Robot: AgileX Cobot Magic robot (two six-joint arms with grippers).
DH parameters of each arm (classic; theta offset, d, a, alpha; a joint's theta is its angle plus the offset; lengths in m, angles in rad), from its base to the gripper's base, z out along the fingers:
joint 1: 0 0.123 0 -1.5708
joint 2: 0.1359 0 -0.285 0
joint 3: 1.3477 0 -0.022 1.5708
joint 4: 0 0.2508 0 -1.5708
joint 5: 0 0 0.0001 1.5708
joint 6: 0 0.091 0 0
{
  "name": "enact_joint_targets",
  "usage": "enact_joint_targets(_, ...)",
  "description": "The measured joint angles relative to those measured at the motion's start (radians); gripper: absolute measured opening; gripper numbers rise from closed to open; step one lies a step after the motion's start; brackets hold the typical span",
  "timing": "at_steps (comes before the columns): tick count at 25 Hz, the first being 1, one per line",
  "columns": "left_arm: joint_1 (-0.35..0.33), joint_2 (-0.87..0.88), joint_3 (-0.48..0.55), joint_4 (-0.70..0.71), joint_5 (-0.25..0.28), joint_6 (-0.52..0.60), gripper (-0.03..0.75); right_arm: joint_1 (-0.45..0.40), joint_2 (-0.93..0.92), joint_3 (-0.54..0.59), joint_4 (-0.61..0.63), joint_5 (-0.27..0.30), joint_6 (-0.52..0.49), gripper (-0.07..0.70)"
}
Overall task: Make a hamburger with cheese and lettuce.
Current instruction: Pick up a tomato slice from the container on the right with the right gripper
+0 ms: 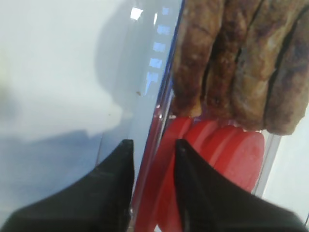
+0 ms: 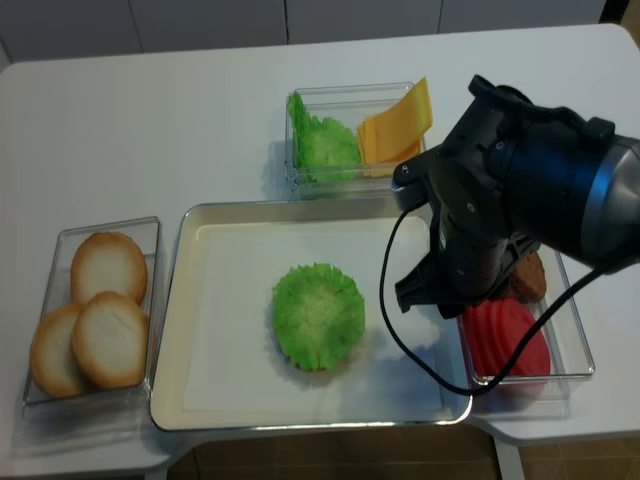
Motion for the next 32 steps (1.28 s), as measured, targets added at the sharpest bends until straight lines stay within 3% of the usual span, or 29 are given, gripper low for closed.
enact_joint_targets(11,0.000,0.000,0.000,0.000,-0.001,0.000,0.407,0.000,0.028,0.000,-0.013,0.000,0.002,0.226)
enact_joint_targets(19,0.000,0.000,0.000,0.000,-0.001,0.000,0.407,0.000,0.028,0.000,-0.024,0.006,0.005,0.094)
enact_joint_targets(32,0.000,0.000,0.000,0.000,-0.001,0.000,0.407,0.000,-0.041,0.002,-0.015,0.024,0.027,0.085)
